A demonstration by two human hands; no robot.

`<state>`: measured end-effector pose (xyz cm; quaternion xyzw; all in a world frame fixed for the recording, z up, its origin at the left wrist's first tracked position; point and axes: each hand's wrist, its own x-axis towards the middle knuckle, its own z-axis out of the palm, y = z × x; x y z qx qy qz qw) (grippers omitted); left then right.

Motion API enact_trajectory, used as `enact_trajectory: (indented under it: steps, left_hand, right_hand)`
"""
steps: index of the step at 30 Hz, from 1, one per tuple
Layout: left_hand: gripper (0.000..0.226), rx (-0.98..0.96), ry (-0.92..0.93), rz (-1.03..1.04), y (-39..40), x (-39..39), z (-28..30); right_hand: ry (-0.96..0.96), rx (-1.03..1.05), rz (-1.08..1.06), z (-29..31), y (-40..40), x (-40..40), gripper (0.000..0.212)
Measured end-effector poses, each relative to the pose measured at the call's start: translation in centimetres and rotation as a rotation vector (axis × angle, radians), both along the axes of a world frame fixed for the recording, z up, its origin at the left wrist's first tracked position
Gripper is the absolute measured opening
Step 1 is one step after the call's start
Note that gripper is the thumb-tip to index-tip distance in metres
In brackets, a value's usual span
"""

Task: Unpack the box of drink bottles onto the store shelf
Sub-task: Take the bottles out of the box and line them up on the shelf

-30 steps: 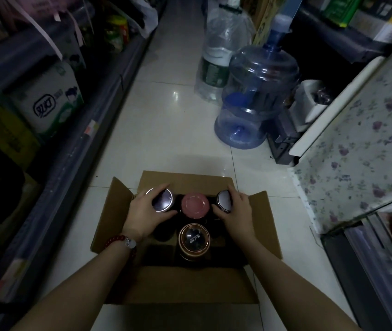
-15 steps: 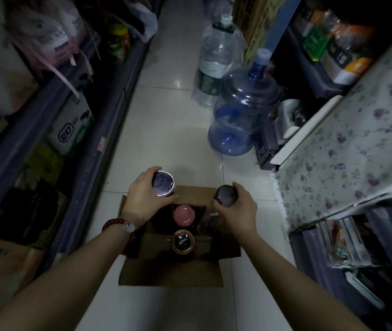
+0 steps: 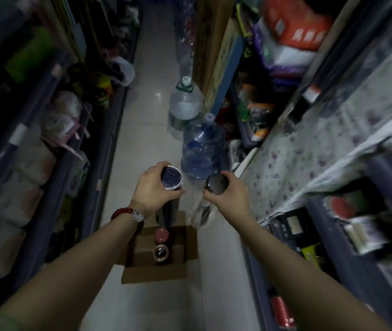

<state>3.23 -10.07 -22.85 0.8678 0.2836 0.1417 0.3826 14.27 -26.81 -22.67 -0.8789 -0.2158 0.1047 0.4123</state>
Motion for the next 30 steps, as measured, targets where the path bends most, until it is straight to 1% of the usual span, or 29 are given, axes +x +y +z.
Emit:
enact_trajectory:
  steps: [3,6,11,13,16,19,21,23,25,30]
  left_hand:
    - [0.067,-0.003,-0.042,-0.067,-1.8,2.0,6.9]
    - [0.067,-0.003,-0.074,-0.127,-3.1,4.1,12.6]
    - [0.063,-0.005,-0.153,-0.230,-5.2,7.4,20.2]
    - [0.070,-0.008,-0.201,-0.261,-6.1,8.8,22.8]
    - [0.089,-0.030,-0.266,-0.338,-7.2,11.2,26.3]
    - [0.093,-0.090,-0.322,-0.401,-7.9,13.7,28.8]
    - [0.090,-0.134,-0.348,-0.397,-8.2,15.4,30.4]
    - [0.086,-0.192,-0.363,-0.416,-9.0,17.0,32.2]
    - [0.081,-0.239,-0.378,-0.466,-10.0,18.1,34.3]
    - [0.060,-0.246,-0.445,-0.632,-13.8,19.8,38.4]
  right_hand:
    - [-0.037,0.022,0.014,7.3,-1.8,1.1,0.053]
    - [-0.067,0.019,0.004,14.0,-3.8,2.0,0.055]
    - [-0.158,0.028,-0.047,22.0,-6.4,3.2,0.066]
    - [-0.184,0.049,-0.089,24.8,-7.2,3.6,0.065]
    - [-0.233,0.092,-0.160,28.5,-8.3,4.2,0.068]
    - [-0.250,0.143,-0.264,31.8,-9.1,5.0,0.067]
    - [-0.260,0.191,-0.349,33.6,-9.7,5.6,0.068]
    - [-0.252,0.281,-0.431,35.4,-10.5,6.0,0.072]
    - [-0.263,0.327,-0.500,37.3,-11.6,6.1,0.072]
    - [-0.285,0.452,-0.642,40.9,-14.7,5.4,0.068]
